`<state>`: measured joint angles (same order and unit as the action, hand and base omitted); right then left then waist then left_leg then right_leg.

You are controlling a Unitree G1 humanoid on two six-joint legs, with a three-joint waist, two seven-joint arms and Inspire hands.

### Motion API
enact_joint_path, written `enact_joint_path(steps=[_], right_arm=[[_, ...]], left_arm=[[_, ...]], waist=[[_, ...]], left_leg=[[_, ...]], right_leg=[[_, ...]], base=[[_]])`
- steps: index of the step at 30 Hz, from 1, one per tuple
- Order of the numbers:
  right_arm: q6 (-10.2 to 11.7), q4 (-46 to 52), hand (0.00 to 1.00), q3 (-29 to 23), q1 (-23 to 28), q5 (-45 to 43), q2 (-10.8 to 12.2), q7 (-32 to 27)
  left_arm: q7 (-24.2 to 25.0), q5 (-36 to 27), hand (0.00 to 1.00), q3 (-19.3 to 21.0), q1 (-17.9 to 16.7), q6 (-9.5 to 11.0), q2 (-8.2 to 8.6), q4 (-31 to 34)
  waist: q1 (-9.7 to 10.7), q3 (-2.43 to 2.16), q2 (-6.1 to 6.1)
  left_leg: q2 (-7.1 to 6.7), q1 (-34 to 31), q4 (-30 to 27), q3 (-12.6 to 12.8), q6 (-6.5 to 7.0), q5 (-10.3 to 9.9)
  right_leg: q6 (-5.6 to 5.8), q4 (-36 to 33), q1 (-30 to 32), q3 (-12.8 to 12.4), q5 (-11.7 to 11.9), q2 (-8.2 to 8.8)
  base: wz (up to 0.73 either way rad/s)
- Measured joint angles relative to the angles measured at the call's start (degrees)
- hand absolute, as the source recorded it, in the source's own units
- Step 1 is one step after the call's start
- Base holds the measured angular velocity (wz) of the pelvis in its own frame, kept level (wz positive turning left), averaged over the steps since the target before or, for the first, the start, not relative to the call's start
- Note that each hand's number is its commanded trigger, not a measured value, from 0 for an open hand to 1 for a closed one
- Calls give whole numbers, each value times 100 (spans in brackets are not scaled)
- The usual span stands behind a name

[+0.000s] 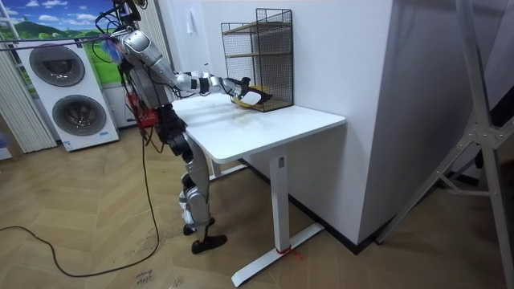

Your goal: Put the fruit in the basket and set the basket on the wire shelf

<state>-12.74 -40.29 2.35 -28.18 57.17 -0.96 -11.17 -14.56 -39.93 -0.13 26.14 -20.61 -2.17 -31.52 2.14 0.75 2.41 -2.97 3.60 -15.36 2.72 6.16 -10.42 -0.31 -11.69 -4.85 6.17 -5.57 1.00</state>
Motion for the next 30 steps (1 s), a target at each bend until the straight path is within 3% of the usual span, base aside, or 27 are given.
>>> enact_joint_path(steps=[8, 11, 16, 23, 25, 30], right_arm=[[-117, 21, 0, -163, -60, -56, 0, -5], [-121, 20, 0, -178, -204, -52, -1, -93], [-231, 21, 0, -203, -534, -9, -4, -341], [-320, 21, 0, -304, -557, 107, -20, -427], [-403, 25, 0, -368, -561, 66, -21, -414], [-490, 41, 0, -370, -565, -66, -48, -341]], left_arm=[[-6, 12, 0, 238, 78, -46, -4, 5], [-7, 7, 0, 259, 196, -67, -34, 5], [-140, 8, 0, 293, 443, -153, -113, 30], [-279, -1, 0, 460, 538, -200, -120, 84], [-279, -3, 0, 497, 539, -217, -190, 184], [-274, -10, 0, 728, 601, -217, -372, 250]], waist=[[46, -22, 15], [57, -57, 6], [58, -61, 0], [51, -74, 1], [47, -102, 15], [48, -106, 20]], left_leg=[[2, -10, 13, 23, -4, 6], [2, -64, 16, 30, 0, 16], [-2, -90, 44, 32, 2, 34], [-7, -88, 55, 29, 1, 41], [-9, -106, 56, 32, 2, 41], [-9, -87, 62, 45, 5, 44]], right_leg=[[0, -9, 32, -42, -5, -5], [0, -22, 96, -47, -5, -5], [0, -15, 122, -34, -3, 0], [1, -6, 116, 0, 0, 9], [1, -16, 152, -12, 0, 8], [1, -99, 183, -62, -13, 11]], base=[[-2], [0], [0], [0], [-2], [-1]])
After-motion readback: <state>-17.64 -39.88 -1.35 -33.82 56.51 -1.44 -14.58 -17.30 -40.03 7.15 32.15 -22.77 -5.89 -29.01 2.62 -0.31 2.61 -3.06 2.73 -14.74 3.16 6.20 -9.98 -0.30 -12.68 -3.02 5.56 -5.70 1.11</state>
